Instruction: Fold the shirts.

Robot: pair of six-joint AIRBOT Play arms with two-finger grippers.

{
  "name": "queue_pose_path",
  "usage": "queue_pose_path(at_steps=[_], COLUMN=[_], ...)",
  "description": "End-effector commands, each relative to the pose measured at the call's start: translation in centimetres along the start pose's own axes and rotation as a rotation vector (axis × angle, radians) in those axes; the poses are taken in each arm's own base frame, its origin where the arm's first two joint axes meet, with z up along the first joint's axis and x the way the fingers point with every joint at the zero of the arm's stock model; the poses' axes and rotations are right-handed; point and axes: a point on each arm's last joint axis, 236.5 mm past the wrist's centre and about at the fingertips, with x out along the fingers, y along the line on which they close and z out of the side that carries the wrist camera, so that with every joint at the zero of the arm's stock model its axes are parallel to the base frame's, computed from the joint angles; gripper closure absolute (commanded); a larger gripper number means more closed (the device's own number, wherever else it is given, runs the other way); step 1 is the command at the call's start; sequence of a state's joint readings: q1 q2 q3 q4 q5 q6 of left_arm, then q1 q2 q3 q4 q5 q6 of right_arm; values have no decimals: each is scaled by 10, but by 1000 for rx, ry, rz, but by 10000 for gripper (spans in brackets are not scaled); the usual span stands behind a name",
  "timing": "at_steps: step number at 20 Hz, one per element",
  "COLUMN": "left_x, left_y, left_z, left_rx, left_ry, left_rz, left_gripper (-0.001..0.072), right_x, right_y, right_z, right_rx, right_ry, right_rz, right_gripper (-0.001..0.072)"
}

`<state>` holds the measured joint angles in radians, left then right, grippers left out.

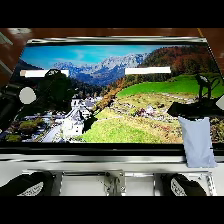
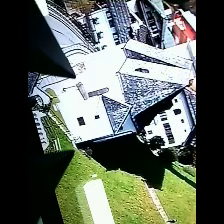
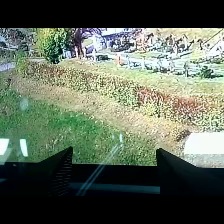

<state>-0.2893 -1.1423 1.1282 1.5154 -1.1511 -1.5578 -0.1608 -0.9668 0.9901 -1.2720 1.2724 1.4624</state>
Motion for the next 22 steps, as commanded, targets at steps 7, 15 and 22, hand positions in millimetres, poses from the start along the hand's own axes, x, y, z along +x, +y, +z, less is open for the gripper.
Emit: queue_pose_path(at_steps=[7,15,22], left_x=[53,168,183], left_y=[195,202,187], left_z=[73,74,91], left_rx=[-458,-580,-625], left_ry=[-58,77,25], left_rz=[185,49,-28], left_gripper=[-8,-6,665], right_x=[13,41,44], right_y=[-2,-11,-11], right_z=[21,18,15], right_rx=[37,63,67], right_ry=[-58,11,32], right_rz=[7,3,8], right_gripper=[76,76,76])
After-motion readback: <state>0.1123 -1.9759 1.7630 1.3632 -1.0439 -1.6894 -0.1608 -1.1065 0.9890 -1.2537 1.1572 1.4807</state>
